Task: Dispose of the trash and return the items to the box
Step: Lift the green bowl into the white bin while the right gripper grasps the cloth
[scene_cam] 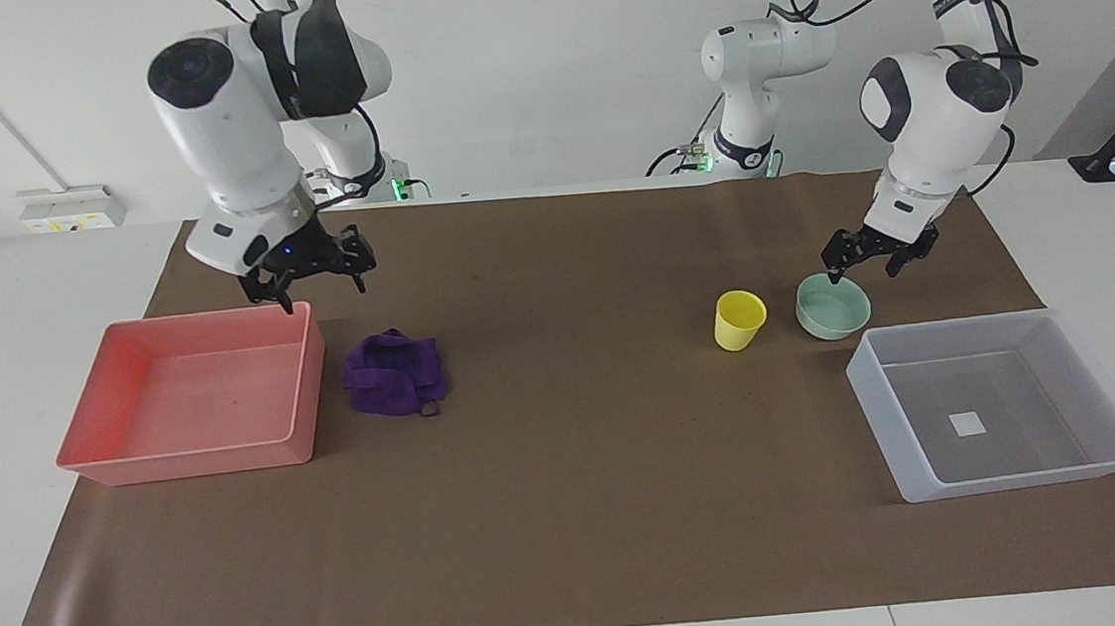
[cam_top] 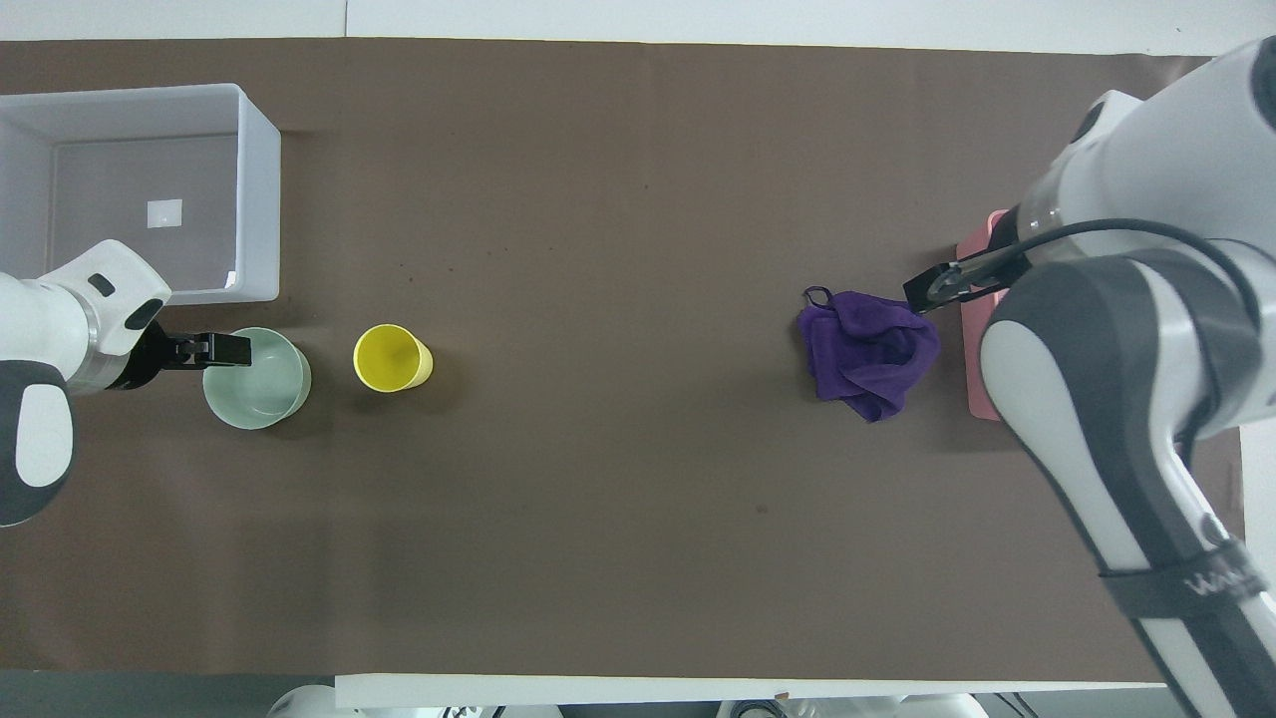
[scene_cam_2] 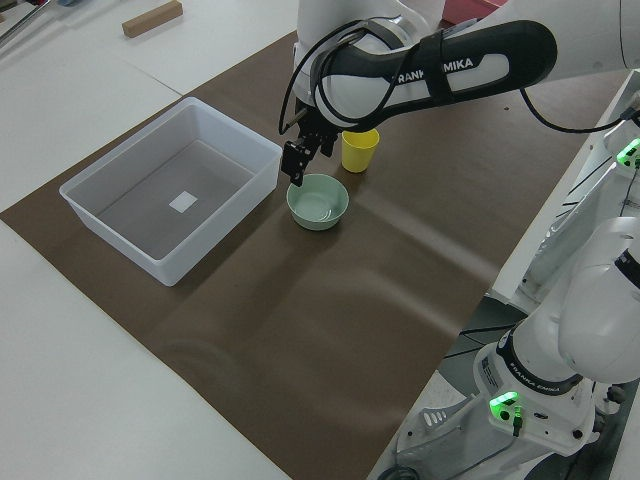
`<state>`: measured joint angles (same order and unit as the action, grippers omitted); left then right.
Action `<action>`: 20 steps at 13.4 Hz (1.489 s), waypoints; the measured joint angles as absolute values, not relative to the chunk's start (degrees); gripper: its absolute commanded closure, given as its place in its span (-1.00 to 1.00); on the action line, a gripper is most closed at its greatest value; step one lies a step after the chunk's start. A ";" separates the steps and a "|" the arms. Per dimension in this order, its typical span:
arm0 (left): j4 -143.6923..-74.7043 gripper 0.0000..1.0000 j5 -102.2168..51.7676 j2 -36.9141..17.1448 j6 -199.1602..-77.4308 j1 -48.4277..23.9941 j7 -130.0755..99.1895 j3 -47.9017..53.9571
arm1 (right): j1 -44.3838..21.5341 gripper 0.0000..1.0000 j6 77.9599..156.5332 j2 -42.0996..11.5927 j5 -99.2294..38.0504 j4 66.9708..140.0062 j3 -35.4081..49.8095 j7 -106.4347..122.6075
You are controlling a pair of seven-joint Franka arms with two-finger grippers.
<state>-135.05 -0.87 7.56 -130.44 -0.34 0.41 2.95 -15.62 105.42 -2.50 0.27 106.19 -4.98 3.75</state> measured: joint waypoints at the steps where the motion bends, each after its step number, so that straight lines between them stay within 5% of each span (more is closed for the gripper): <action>1: -136.00 -1.00 -0.87 6.16 -132.93 0.18 0.41 2.90 | -16.10 -0.98 108.62 -3.72 0.21 108.41 -4.98 3.46; 2: -136.20 -1.00 -0.87 4.65 -134.62 1.01 0.41 2.89 | -16.34 -0.98 111.90 -4.64 0.07 111.11 -4.97 3.46; 3: -136.19 -0.56 -0.87 3.17 -136.50 2.12 0.44 2.84 | -16.42 -0.98 114.94 -5.19 0.01 114.13 -4.97 3.46; 4: -136.19 0.82 -0.87 1.86 -138.44 3.08 0.49 2.82 | -16.39 -0.97 117.35 -5.38 0.00 116.99 -5.00 3.46; 5: -136.17 0.97 -0.87 0.72 -140.12 3.63 0.50 2.80 | -16.29 -0.97 118.68 -5.37 0.00 119.20 -5.05 3.46; 8: -136.15 1.00 -0.87 -0.85 -141.17 3.76 0.50 2.89 | -15.99 -0.90 123.43 -5.44 0.00 123.49 -5.26 3.46; 10: -135.88 1.00 -0.87 -0.83 -140.74 3.76 0.50 2.90 | -15.44 -0.60 127.12 -6.30 0.00 125.95 -5.30 3.50; 12: -133.27 1.00 -0.93 -0.32 -135.50 3.55 0.50 3.08 | -15.40 0.26 130.05 -8.02 -0.01 126.87 -5.29 3.51; 14: -127.71 1.00 -0.92 1.75 -125.24 3.28 0.48 3.41 | -15.42 0.88 130.41 -8.75 0.00 126.87 -5.27 3.51; 17: -116.00 1.00 -0.95 4.39 -110.70 3.32 0.48 3.49 | -15.47 0.99 130.27 -8.73 -0.01 126.60 -5.26 3.51; 20: -108.90 1.00 -2.40 0.17 -111.90 4.28 0.31 2.98 | -15.66 0.99 124.88 -8.58 0.00 122.44 -5.20 3.51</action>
<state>-108.90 -2.40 0.17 -111.90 4.28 0.31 2.98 -15.66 124.88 -8.58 0.00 122.44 -5.20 3.51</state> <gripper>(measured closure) 0.965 0.965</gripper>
